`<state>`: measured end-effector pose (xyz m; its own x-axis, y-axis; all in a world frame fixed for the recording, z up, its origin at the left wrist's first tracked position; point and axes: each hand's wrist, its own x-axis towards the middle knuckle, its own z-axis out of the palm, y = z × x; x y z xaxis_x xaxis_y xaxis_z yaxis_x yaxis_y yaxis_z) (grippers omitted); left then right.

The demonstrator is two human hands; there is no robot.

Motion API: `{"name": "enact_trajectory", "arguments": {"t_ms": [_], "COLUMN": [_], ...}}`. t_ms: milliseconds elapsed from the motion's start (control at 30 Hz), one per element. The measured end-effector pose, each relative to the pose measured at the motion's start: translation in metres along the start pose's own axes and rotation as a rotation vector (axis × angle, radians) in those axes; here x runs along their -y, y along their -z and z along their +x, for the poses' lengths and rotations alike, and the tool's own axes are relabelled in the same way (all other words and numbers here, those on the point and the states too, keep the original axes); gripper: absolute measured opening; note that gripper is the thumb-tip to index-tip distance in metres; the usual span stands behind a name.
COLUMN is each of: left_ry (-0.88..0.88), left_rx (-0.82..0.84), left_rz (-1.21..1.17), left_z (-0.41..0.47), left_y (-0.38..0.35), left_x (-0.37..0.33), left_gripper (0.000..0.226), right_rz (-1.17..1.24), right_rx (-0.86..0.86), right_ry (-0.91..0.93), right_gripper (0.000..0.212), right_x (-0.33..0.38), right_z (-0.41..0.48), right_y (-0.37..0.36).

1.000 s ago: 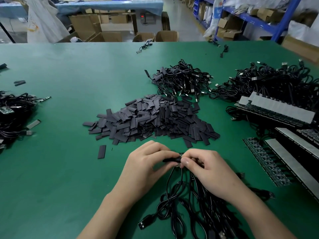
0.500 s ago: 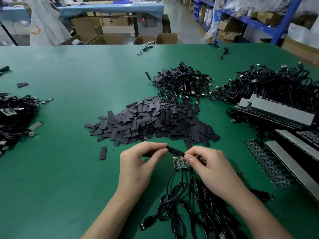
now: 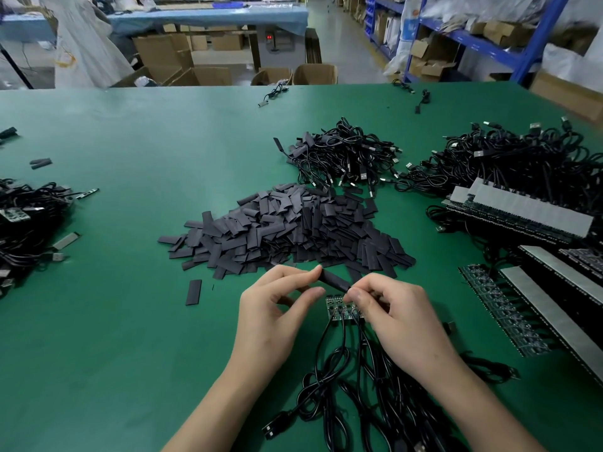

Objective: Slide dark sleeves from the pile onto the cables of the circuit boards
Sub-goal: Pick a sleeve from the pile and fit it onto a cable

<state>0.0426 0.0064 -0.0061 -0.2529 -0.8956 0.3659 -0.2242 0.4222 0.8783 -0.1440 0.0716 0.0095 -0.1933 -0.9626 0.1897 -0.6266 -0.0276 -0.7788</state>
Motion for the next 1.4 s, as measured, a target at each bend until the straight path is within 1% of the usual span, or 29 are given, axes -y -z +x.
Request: {"name": "enact_trajectory", "arguments": {"t_ms": [167, 267, 367, 467, 533, 600, 700, 800, 867, 900, 1000, 1033, 1100, 1133, 1233, 1267, 1300, 1367, 1400], "left_ry": [0.017, 0.034, 0.165, 0.285, 0.304, 0.292, 0.268, 0.280, 0.319, 0.337, 0.345, 0.338, 0.309, 0.278, 0.123, 0.075, 0.031, -0.041, -0.068], "left_rx": [0.010, 0.009, 0.002, 0.052, 0.111, 0.131, 0.080, -0.046, -0.115, -0.131, -0.119, -0.107, -0.063, -0.031, 0.085, 0.118, 0.157, 0.250, 0.291], "left_rz": [-0.009, -0.053, -0.228, -0.459, -0.517, -0.514, -0.501, -0.548, -0.570, -0.578, -0.587, -0.583, -0.523, -0.445, -0.083, 0.029, 0.111, 0.231, 0.288], "left_z": [0.001, 0.002, 0.005, 0.006, 0.007, 0.007, 0.007, 0.010, 0.012, 0.012, 0.012, 0.011, 0.010, 0.010, 0.005, 0.004, 0.003, 0.002, 0.002], "left_y": [0.000, 0.002, 0.006, 0.010, 0.012, 0.012, 0.012, 0.014, 0.017, 0.018, 0.016, 0.015, 0.015, 0.014, 0.011, 0.009, 0.008, 0.004, 0.003], "left_x": [-0.001, -0.002, -0.005, -0.009, -0.009, -0.010, -0.011, -0.010, -0.008, -0.008, -0.008, -0.008, -0.008, -0.007, -0.004, -0.003, -0.003, -0.002, -0.001], "left_gripper": [0.027, 0.023, 0.016, 0.012, 0.008, 0.006, 0.013, 0.015, 0.019, 0.021, 0.022, 0.023, 0.022, 0.022, 0.035, 0.035, 0.030, 0.010, 0.015], "right_rz": [0.016, 0.045, 0.086, 0.069, 0.059, 0.053, 0.033, -0.056, -0.103, -0.111, -0.113, -0.115, -0.084, -0.047, 0.078, 0.101, 0.101, 0.023, -0.027], "right_rx": [-0.001, -0.013, -0.022, -0.005, 0.002, 0.000, 0.014, 0.040, 0.052, 0.050, 0.032, 0.014, -0.036, -0.071, -0.157, -0.171, -0.186, -0.228, -0.257], "right_ry": [-0.002, 0.015, 0.030, 0.069, 0.094, 0.107, 0.101, 0.140, 0.148, 0.146, 0.163, 0.161, 0.128, 0.108, 0.056, 0.041, 0.031, 0.031, 0.032], "right_gripper": [0.019, 0.019, 0.018, 0.018, 0.017, 0.016, 0.015, 0.026, 0.028, 0.027, 0.013, 0.015, 0.021, 0.020, 0.019, 0.020, 0.020, 0.021, 0.022], "right_x": [0.003, 0.004, 0.005, 0.006, 0.006, 0.005, 0.003, -0.001, -0.003, -0.004, -0.003, -0.002, 0.003, 0.007, 0.018, 0.022, 0.024, 0.028, 0.031], "right_z": [0.000, -0.001, -0.002, -0.003, -0.003, -0.003, -0.002, -0.001, 0.000, 0.000, 0.001, 0.001, 0.003, 0.006, 0.023, 0.033, 0.045, 0.077, 0.097], "right_y": [0.000, 0.000, 0.000, 0.000, 0.001, 0.002, 0.004, 0.008, 0.010, 0.011, 0.010, 0.010, 0.014, 0.017, 0.030, 0.035, 0.040, 0.049, 0.052]}}
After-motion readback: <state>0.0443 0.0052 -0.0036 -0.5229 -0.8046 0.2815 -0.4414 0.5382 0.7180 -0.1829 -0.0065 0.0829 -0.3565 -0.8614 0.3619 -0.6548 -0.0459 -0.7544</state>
